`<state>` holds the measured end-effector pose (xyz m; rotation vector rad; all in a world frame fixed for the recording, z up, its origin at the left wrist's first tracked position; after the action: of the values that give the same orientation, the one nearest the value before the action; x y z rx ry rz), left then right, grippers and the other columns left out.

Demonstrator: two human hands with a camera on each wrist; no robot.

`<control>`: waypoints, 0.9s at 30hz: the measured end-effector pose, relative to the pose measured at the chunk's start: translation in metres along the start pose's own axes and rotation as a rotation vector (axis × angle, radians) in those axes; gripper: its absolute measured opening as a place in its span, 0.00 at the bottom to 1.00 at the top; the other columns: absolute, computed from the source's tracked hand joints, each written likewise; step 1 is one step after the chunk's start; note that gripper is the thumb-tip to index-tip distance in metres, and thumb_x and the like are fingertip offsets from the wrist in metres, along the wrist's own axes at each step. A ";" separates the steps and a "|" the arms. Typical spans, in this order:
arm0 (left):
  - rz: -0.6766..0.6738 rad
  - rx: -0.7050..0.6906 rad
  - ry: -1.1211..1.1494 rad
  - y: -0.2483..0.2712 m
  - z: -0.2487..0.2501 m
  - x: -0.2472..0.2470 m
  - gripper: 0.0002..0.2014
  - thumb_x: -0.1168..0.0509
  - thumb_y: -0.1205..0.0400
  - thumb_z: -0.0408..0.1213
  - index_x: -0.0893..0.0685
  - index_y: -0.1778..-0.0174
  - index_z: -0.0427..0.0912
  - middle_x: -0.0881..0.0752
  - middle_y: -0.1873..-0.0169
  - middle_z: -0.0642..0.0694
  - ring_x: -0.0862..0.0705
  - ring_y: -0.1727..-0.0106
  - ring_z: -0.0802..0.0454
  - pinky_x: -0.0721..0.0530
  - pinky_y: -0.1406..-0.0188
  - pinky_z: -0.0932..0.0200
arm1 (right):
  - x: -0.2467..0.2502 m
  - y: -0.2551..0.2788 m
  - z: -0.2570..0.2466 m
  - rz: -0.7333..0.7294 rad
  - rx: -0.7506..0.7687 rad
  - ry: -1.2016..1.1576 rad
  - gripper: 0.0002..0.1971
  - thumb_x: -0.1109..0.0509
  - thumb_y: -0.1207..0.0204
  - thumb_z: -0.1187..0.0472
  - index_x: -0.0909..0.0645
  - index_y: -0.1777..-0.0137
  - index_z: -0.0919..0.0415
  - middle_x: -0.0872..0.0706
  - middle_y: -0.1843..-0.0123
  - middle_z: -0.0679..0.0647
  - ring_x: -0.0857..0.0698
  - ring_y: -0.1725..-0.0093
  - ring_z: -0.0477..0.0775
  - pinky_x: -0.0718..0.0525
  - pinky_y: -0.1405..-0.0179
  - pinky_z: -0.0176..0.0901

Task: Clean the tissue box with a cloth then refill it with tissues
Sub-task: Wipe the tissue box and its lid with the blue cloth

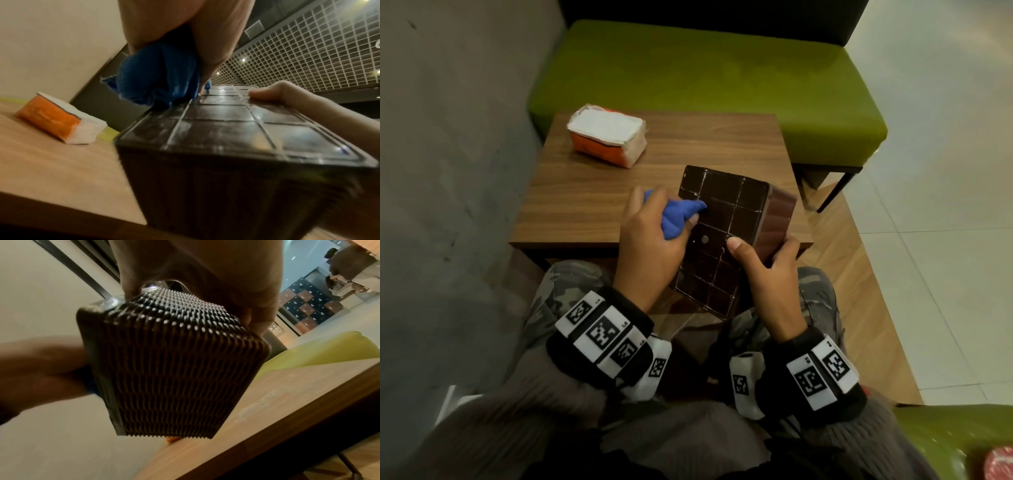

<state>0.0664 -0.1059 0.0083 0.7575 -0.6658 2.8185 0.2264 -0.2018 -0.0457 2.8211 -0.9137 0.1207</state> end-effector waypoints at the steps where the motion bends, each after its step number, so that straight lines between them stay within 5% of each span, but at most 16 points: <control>1: 0.022 -0.013 -0.016 -0.005 0.003 0.003 0.13 0.29 0.25 0.39 0.30 0.59 0.49 0.29 0.53 0.51 0.26 0.59 0.65 0.25 0.60 0.77 | -0.002 0.001 0.000 -0.002 0.001 0.009 0.38 0.25 0.48 0.31 0.34 0.40 0.44 0.17 0.41 0.45 0.15 0.41 0.48 0.15 0.39 0.57; 4: -0.098 -0.133 -0.067 0.006 0.023 -0.007 0.11 0.32 0.24 0.46 0.26 0.54 0.46 0.28 0.47 0.47 0.24 0.49 0.54 0.20 0.51 0.61 | -0.001 0.000 -0.001 0.032 -0.024 -0.028 0.33 0.25 0.48 0.32 0.32 0.45 0.43 0.17 0.43 0.45 0.15 0.42 0.48 0.15 0.39 0.58; 7: -0.267 -0.253 -0.093 0.033 0.035 -0.021 0.15 0.36 0.24 0.49 0.22 0.46 0.45 0.30 0.40 0.46 0.27 0.38 0.50 0.25 0.41 0.58 | 0.006 -0.004 -0.001 0.060 -0.030 -0.039 0.30 0.25 0.48 0.33 0.32 0.50 0.43 0.17 0.46 0.44 0.14 0.45 0.46 0.15 0.39 0.58; 12: -0.143 -0.098 -0.051 0.003 0.000 -0.004 0.09 0.34 0.23 0.42 0.21 0.50 0.43 0.26 0.45 0.45 0.23 0.43 0.49 0.17 0.47 0.49 | 0.005 0.000 0.004 0.034 -0.040 -0.043 0.32 0.25 0.49 0.31 0.33 0.48 0.40 0.18 0.40 0.47 0.16 0.40 0.51 0.15 0.38 0.59; 16: -0.288 -0.298 -0.170 0.035 0.028 -0.025 0.09 0.37 0.24 0.39 0.24 0.49 0.45 0.28 0.42 0.46 0.29 0.40 0.54 0.26 0.49 0.65 | 0.007 -0.003 0.004 0.071 -0.039 -0.034 0.32 0.27 0.49 0.30 0.33 0.49 0.42 0.18 0.42 0.47 0.15 0.42 0.51 0.16 0.39 0.61; 21: -0.202 -0.165 -0.062 0.011 0.021 -0.018 0.09 0.36 0.22 0.41 0.24 0.49 0.44 0.27 0.44 0.45 0.24 0.44 0.51 0.19 0.49 0.51 | 0.002 0.000 0.003 0.057 -0.044 -0.040 0.33 0.26 0.47 0.31 0.33 0.46 0.44 0.19 0.45 0.42 0.15 0.42 0.48 0.15 0.40 0.53; 24: -0.291 -0.321 -0.157 0.031 0.049 -0.025 0.10 0.36 0.25 0.38 0.25 0.49 0.45 0.27 0.42 0.45 0.27 0.42 0.53 0.27 0.48 0.66 | 0.006 -0.003 0.001 0.096 -0.052 -0.049 0.32 0.29 0.48 0.27 0.32 0.50 0.43 0.16 0.46 0.43 0.14 0.43 0.48 0.16 0.38 0.57; 27: -0.363 -0.360 -0.163 0.046 0.052 -0.028 0.09 0.36 0.25 0.39 0.22 0.51 0.44 0.26 0.44 0.49 0.26 0.44 0.54 0.28 0.49 0.66 | 0.009 -0.004 0.001 0.116 -0.031 0.018 0.32 0.32 0.49 0.25 0.32 0.51 0.42 0.16 0.47 0.45 0.14 0.46 0.47 0.16 0.40 0.54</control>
<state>0.1020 -0.1708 0.0166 0.9323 -0.9220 2.2471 0.2363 -0.2044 -0.0458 2.7342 -1.0657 0.1458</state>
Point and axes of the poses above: each hand's wrist, its own y-axis away from the middle knuckle, its own x-axis out of the back of the hand, z = x × y, the point moved 8 cm from there along -y, towards the middle knuckle
